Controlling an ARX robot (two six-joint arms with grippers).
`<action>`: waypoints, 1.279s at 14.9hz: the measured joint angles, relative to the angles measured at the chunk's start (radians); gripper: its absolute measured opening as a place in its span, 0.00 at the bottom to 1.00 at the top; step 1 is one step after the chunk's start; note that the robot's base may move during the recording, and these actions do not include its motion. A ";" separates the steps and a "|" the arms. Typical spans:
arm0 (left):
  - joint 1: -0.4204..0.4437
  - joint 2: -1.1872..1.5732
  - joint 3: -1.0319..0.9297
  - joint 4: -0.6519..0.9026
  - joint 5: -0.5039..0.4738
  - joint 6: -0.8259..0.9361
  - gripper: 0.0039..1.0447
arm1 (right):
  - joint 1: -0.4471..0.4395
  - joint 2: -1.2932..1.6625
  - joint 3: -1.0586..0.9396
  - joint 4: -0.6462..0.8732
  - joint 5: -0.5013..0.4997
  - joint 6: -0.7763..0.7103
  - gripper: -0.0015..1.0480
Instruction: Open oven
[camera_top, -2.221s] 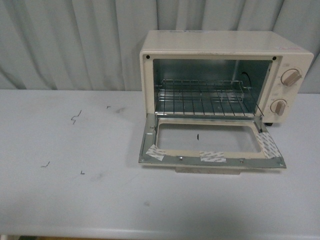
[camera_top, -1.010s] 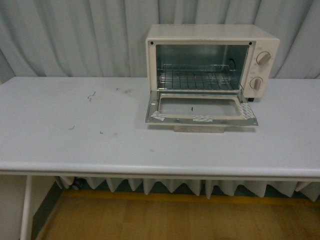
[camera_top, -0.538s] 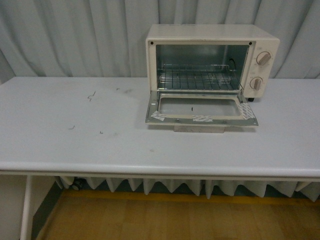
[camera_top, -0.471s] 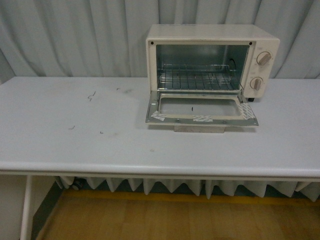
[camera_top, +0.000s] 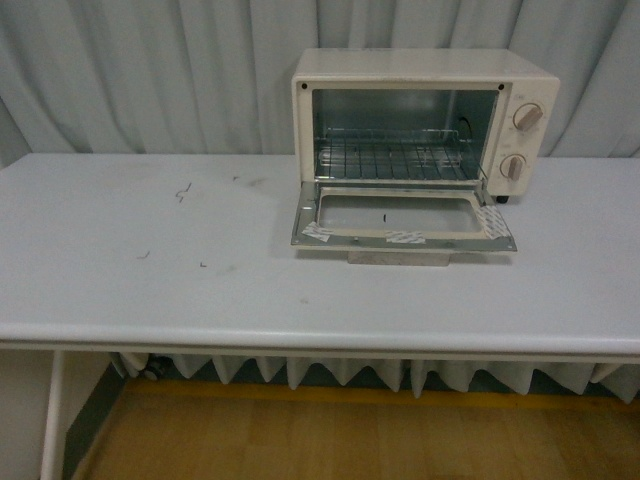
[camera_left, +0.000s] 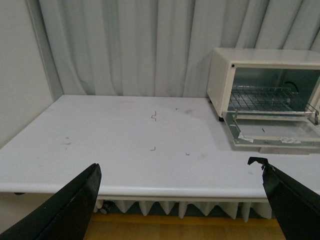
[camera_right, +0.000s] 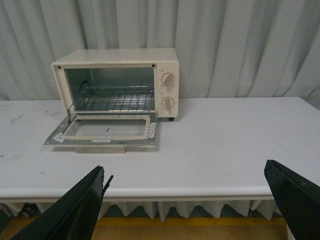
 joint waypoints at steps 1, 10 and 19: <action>0.000 0.000 0.000 0.000 0.000 0.000 0.94 | 0.000 0.000 0.000 0.000 0.000 0.000 0.94; 0.000 0.000 0.000 0.000 0.000 0.000 0.94 | 0.000 0.000 0.000 0.000 -0.001 0.000 0.94; 0.000 0.000 0.000 0.000 0.000 0.000 0.94 | 0.000 0.000 0.000 0.000 -0.002 0.000 0.94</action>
